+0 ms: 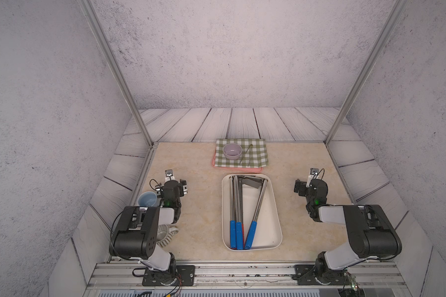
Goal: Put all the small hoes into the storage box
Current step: Reset both arms
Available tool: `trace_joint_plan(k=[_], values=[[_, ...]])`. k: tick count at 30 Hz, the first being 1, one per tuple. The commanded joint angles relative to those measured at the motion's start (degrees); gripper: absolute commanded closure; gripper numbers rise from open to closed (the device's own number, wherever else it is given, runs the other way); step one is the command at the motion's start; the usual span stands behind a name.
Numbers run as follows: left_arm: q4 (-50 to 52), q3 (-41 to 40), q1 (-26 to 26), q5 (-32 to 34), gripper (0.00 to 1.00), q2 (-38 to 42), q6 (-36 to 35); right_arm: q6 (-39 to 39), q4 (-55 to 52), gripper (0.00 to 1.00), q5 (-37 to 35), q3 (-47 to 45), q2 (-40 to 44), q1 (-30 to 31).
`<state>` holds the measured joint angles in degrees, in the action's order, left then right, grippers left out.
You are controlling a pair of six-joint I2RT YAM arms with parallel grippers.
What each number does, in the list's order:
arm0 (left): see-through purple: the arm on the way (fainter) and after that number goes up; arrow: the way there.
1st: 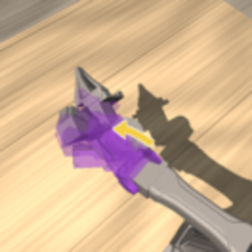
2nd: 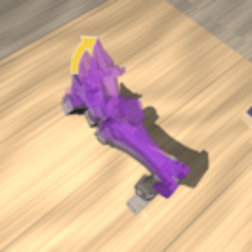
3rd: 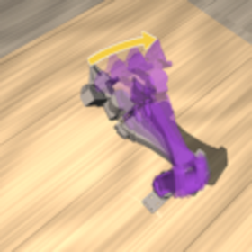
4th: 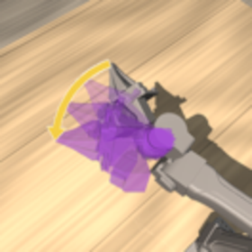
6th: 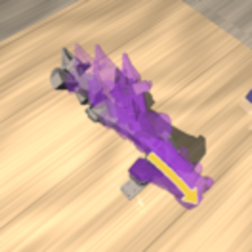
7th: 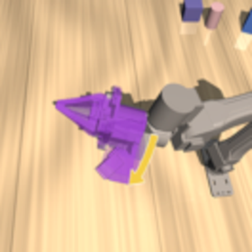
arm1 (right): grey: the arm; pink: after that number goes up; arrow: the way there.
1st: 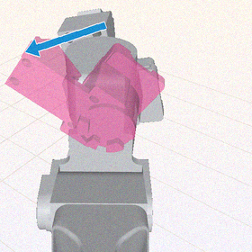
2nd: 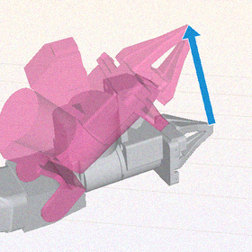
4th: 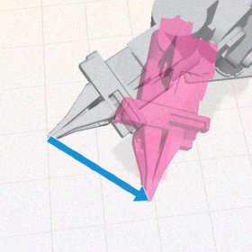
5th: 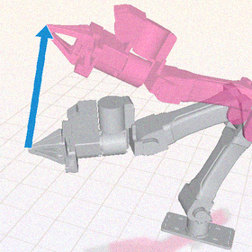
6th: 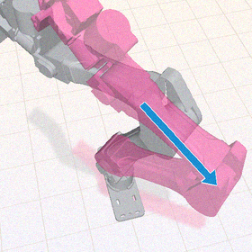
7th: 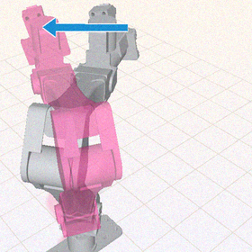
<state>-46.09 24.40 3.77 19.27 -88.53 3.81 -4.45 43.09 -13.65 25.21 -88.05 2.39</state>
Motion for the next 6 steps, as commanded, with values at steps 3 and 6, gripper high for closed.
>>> trace_joint_plan(k=[3,6], values=[[-0.06,0.8,0.19,0.73,0.0,0.82,-0.69,-0.36,-0.66,0.01,0.07,0.51,0.25,-0.21],[-0.14,0.71,0.2,0.7,0.0,0.82,-0.65,-0.32,-0.66,0.01,0.03,0.53,0.26,-0.2]])
